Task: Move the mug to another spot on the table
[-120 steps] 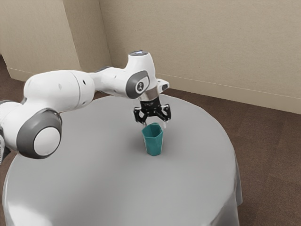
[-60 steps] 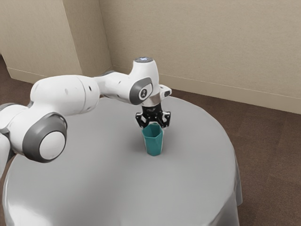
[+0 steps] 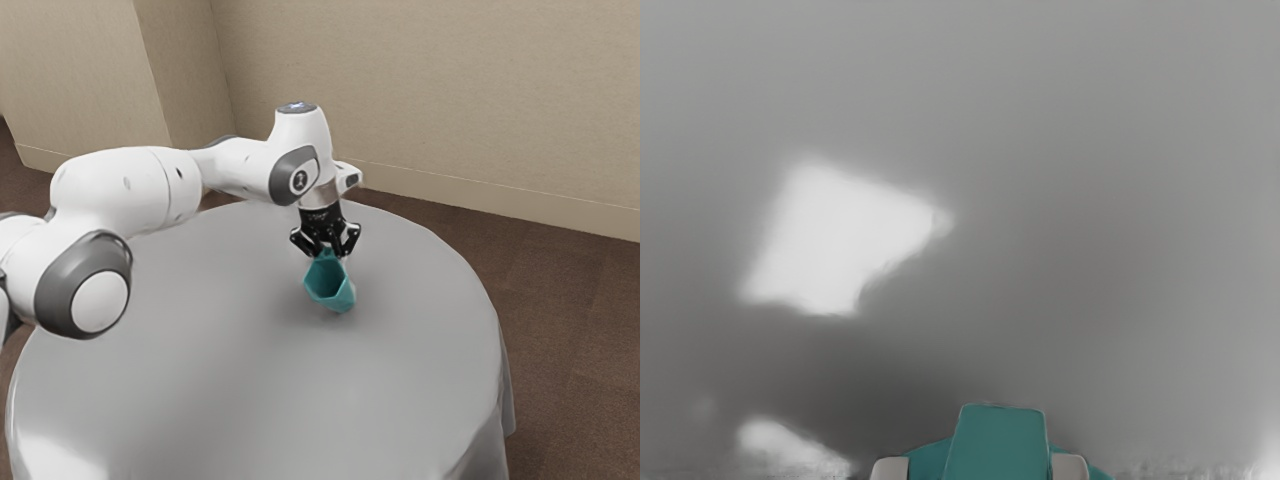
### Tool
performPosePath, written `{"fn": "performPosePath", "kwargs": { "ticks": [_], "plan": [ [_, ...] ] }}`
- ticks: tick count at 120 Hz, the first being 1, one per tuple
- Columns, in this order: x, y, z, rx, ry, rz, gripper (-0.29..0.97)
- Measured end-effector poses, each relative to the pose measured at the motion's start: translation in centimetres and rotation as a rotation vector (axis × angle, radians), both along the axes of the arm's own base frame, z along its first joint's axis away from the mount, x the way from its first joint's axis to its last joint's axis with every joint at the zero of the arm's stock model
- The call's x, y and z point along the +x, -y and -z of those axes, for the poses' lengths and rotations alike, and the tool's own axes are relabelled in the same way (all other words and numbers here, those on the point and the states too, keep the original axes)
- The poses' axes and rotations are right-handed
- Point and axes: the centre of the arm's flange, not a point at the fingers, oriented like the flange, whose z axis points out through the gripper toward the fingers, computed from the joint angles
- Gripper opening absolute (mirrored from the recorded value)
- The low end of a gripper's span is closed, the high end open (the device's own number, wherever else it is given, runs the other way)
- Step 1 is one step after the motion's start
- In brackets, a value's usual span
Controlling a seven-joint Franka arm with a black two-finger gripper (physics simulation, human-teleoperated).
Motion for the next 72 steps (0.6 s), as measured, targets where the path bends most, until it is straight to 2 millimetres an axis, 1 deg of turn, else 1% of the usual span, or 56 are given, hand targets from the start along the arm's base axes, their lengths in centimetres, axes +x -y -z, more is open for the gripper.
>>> {"fn": "performPosePath", "kwargs": {
  "ticks": [9,28,37,47,61,72],
  "plan": [
    [-0.1,-0.6,-0.8,-0.033,-0.006,-0.017,0.00],
    [-0.6,-2.9,-3.1,-0.090,-0.031,-0.053,-0.04],
    [-1.2,-4.1,-3.7,-0.119,-0.055,-0.073,-0.05],
    [-1.6,-5.8,-3.7,-0.158,-0.092,-0.101,-0.06],
    [-2.3,-8.5,-3.0,-0.214,-0.158,-0.144,-0.06],
    [-3.0,-9.6,-2.3,-0.242,-0.209,-0.158,-0.07]
  ]
}}
